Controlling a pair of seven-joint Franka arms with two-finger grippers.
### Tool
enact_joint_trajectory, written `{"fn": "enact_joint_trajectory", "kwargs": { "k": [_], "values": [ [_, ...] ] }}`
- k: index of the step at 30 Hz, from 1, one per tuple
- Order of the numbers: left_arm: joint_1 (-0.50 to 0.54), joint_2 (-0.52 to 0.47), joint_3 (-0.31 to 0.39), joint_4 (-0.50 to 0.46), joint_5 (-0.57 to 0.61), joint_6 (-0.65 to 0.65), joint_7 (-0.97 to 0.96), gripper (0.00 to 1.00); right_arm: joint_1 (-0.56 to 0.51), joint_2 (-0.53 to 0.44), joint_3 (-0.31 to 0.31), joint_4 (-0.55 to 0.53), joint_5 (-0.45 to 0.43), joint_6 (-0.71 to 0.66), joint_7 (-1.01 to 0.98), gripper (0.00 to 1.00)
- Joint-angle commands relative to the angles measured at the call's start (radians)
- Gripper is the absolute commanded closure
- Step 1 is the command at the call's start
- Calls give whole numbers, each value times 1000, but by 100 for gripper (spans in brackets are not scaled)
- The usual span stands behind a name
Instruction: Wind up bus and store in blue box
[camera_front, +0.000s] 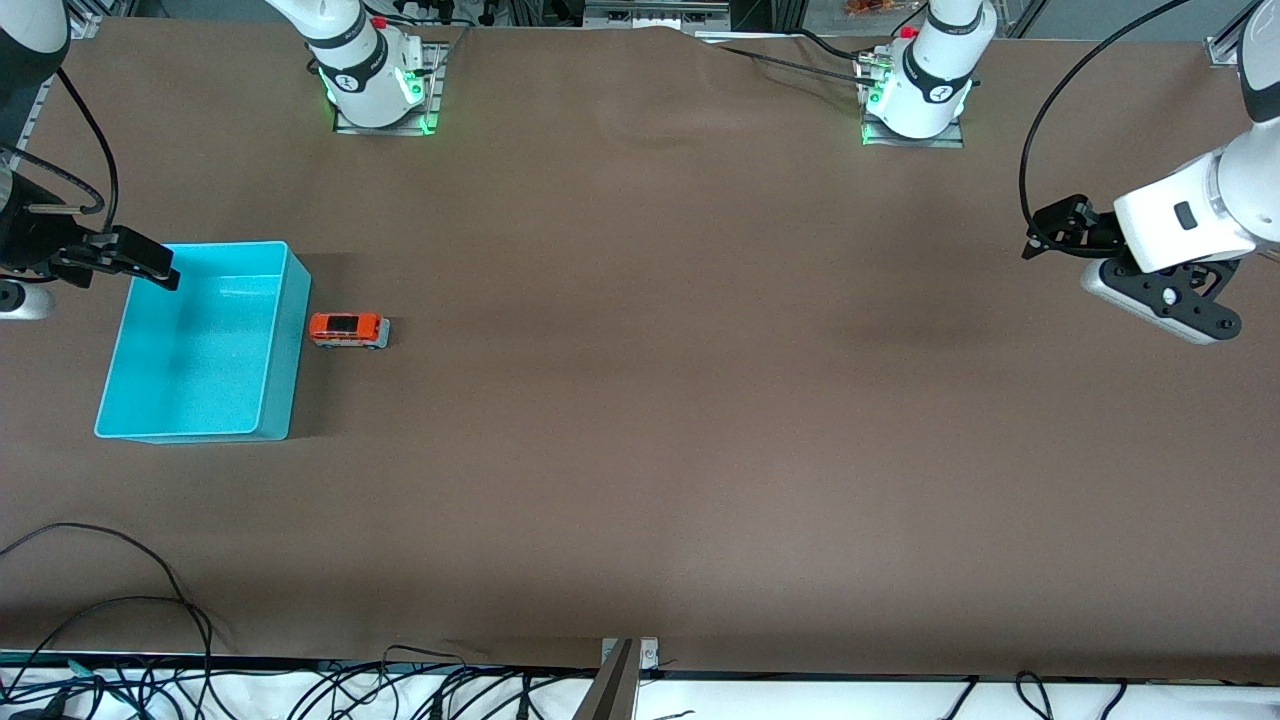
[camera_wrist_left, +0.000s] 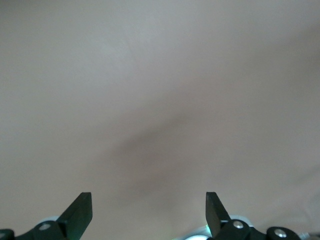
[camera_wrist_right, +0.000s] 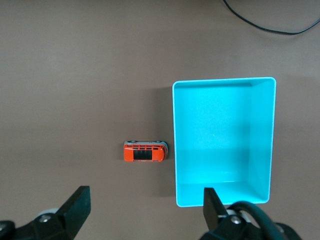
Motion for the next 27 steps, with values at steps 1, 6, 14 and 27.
{"fn": "enact_joint_trajectory", "kwargs": {
  "k": [1,6,14,27],
  "values": [
    [-74,-174,85,-225,15,110,-21,0,1,5,-3,0,14,-14,-1,0],
    [-131,-182,168,-242,6,112,-55,0,2,8,-3,-3,14,-14,1,0],
    [-122,-184,156,-234,18,137,-112,0,7,8,-1,-18,14,-16,2,0],
    [-25,-208,7,-231,58,118,-274,0,10,-29,15,-217,13,116,2,0]
  ]
}}
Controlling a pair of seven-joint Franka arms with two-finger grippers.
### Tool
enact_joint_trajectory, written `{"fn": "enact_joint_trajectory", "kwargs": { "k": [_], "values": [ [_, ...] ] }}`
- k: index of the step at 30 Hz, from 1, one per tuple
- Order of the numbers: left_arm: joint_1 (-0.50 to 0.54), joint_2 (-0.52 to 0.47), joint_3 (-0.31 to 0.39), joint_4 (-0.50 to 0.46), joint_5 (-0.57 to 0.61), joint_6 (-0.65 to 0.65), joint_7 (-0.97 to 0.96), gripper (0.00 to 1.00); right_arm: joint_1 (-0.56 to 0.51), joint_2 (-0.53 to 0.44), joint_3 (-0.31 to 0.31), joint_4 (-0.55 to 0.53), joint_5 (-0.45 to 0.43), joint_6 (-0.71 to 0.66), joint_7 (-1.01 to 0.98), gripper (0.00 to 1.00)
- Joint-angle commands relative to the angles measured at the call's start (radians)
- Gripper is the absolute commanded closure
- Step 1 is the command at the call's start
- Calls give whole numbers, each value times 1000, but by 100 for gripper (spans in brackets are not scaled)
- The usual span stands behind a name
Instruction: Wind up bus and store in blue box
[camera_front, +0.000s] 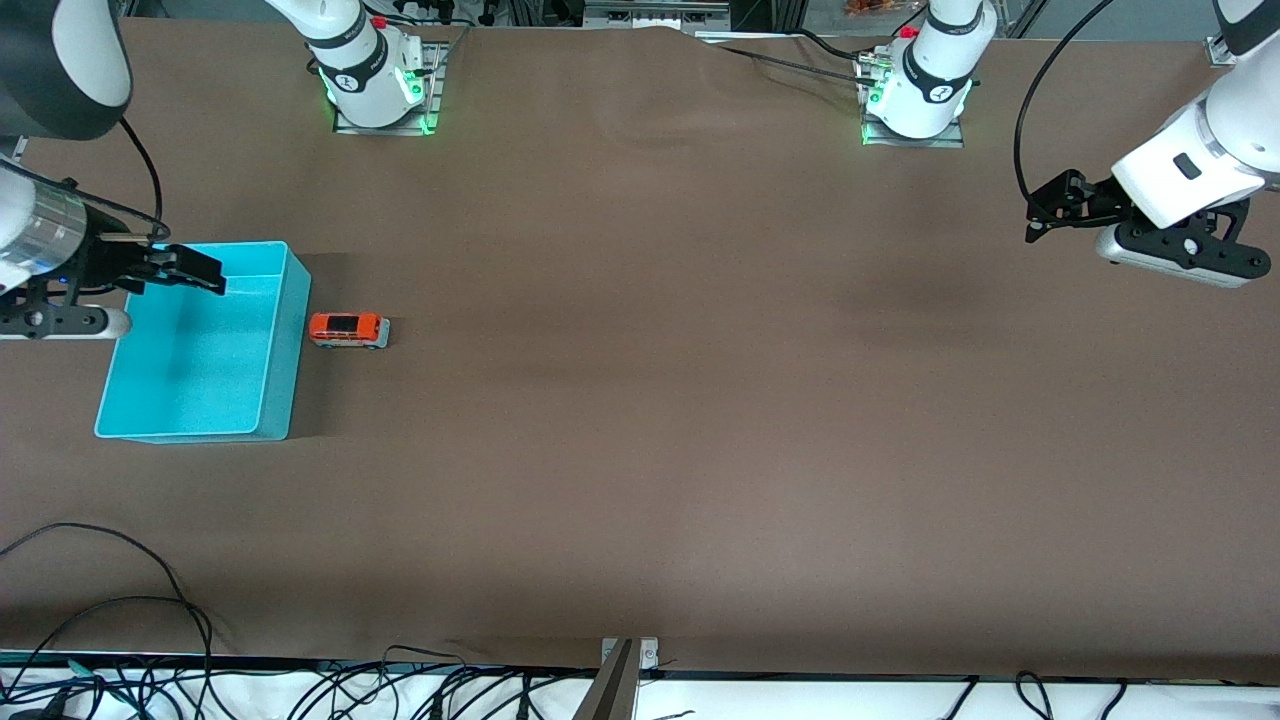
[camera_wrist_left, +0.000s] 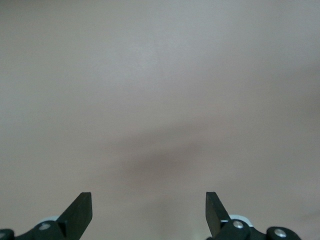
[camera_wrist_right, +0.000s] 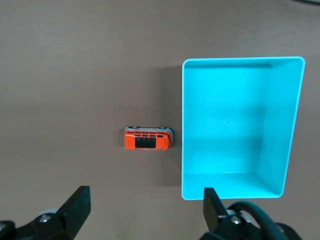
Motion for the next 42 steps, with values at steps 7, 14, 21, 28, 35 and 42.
{"fn": "enact_joint_trajectory", "kwargs": {
  "k": [7,14,21,28,35,42],
  "values": [
    [-104,-30,106,-23,36,0,-40,0,-2,-44,19,-184,12,175,7,0],
    [-110,-29,118,-23,26,0,-40,0,-5,-44,54,-288,12,313,15,0],
    [-110,-10,118,2,26,-8,-46,0,-5,-40,67,-349,12,390,16,0],
    [-112,-4,117,6,28,-14,-49,0,-5,-33,70,-472,14,546,34,0],
    [-101,3,122,23,26,-11,-40,0,-5,-27,97,-598,12,706,192,0],
    [-107,4,117,26,37,-11,-42,0,-5,-26,99,-615,14,700,217,0]
  ]
}}
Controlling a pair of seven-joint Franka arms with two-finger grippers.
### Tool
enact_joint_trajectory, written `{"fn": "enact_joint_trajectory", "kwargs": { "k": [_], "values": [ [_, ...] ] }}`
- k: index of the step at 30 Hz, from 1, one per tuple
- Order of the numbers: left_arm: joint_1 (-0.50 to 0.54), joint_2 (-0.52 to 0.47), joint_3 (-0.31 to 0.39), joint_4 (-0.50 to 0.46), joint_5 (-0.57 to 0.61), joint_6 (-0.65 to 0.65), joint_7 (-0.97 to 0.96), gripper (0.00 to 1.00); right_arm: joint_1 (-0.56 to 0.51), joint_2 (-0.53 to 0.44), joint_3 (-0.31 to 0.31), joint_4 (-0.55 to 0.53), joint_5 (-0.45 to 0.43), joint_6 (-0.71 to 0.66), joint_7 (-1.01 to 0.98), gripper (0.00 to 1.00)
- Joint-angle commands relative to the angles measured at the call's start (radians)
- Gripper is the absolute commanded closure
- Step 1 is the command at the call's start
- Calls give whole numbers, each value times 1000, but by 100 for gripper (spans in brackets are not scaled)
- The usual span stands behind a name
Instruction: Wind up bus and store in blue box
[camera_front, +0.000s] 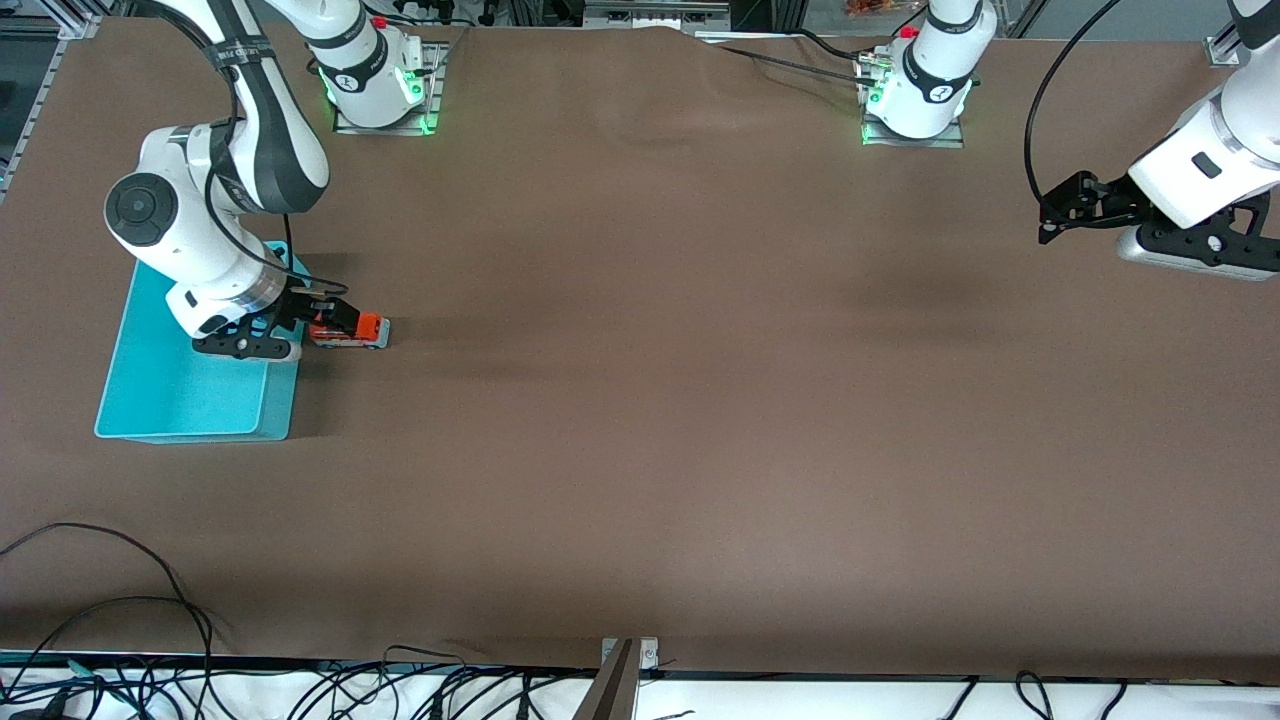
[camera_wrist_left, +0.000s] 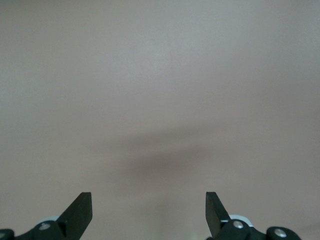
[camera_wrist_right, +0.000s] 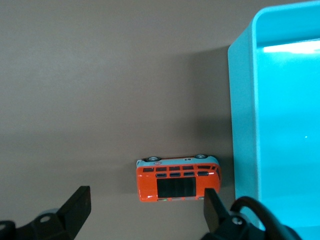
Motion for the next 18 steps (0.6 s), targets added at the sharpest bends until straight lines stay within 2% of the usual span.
{"fn": "enact_joint_trajectory", "kwargs": {
  "k": [1,18],
  "values": [
    [-13,8,7,25,19,-9,2,0,-5,-28,6,-43,13,14,52,0],
    [-10,11,11,45,9,-20,-13,0,-5,-3,6,-100,7,26,529,0]
  ]
}}
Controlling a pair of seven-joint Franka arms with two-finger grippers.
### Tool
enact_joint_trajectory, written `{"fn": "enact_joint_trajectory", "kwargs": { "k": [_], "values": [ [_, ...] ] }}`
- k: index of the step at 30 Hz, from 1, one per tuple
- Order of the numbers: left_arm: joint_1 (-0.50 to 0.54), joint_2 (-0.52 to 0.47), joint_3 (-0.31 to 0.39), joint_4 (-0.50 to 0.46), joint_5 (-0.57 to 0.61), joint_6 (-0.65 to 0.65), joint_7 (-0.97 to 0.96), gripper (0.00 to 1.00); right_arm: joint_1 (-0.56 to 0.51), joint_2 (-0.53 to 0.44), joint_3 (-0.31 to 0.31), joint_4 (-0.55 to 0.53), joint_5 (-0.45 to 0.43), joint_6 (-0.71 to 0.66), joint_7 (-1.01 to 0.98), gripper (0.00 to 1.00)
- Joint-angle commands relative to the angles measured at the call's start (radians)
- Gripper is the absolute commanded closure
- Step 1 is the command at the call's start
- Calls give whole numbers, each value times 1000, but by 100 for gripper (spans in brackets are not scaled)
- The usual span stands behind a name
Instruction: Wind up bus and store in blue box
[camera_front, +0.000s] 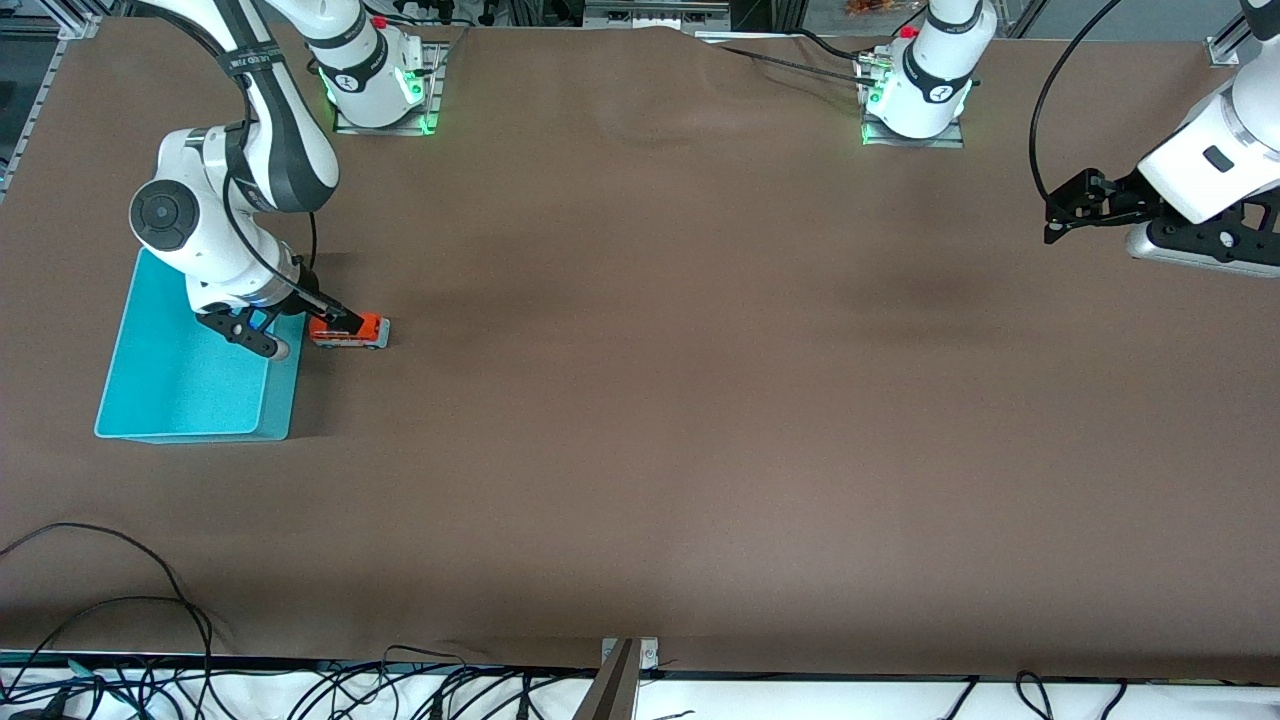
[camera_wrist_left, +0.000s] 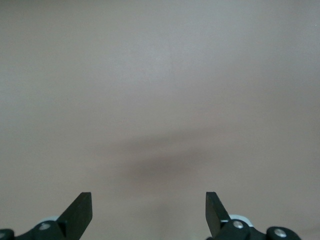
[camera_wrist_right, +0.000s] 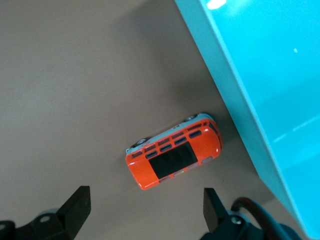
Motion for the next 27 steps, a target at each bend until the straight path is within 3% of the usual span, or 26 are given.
{"fn": "enact_joint_trajectory", "kwargs": {
  "k": [1,9,27],
  "values": [
    [-10,11,8,29,9,-21,-12,0,-4,-5,5,-38,7,25,132,0],
    [-8,11,9,29,9,-31,-11,0,-6,33,5,-90,-7,104,386,0],
    [-4,11,11,35,9,-64,-11,0,-27,113,4,-93,-8,284,646,0]
  ]
}}
